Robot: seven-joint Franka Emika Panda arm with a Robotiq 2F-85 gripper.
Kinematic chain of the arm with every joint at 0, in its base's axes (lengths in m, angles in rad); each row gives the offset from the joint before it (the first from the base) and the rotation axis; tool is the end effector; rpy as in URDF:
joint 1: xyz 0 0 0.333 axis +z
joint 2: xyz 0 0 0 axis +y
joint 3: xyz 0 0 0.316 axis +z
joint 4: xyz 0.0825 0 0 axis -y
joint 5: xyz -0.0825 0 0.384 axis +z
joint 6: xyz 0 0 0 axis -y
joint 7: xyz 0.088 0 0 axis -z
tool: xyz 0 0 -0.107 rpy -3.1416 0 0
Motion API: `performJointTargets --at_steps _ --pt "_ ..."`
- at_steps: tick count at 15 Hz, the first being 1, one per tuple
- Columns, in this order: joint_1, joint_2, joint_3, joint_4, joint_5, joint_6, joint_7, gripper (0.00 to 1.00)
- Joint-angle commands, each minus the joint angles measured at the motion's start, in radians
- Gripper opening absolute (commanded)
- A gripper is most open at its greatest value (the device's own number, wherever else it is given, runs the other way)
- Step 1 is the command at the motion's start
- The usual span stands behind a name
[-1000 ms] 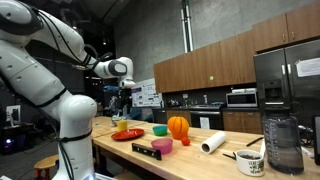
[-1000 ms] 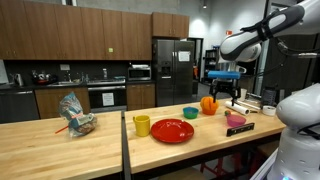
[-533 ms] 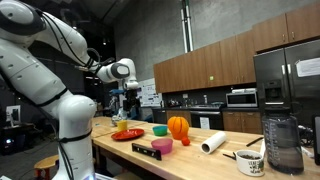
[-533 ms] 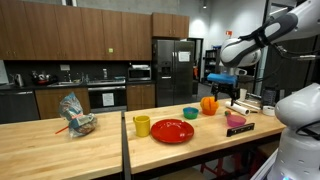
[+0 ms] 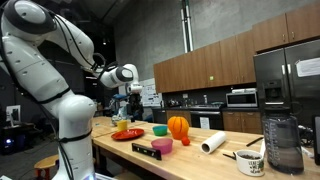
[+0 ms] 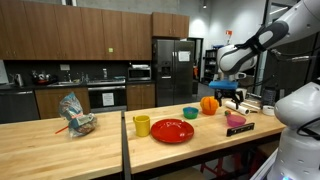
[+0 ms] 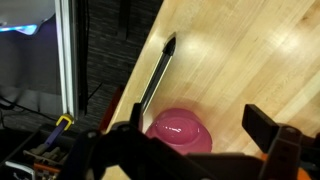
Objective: Put the black object on the yellow cup
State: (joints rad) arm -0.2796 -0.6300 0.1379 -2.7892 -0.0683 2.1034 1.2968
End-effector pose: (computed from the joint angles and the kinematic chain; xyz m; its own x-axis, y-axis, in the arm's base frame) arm 0.3233 -0.0543 0.3794 0.1444 -0.9828 0.1148 -0.9861 -0.1333 0.0986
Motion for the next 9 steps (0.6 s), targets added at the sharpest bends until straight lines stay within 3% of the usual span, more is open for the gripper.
performJointTargets --at_steps 1,9 --pt "0.035 0.054 -0.028 0.003 -0.006 -0.014 -0.023 1.0" --pt "0.062 0.16 -0.018 0.002 -0.016 0.004 0.026 1.0"
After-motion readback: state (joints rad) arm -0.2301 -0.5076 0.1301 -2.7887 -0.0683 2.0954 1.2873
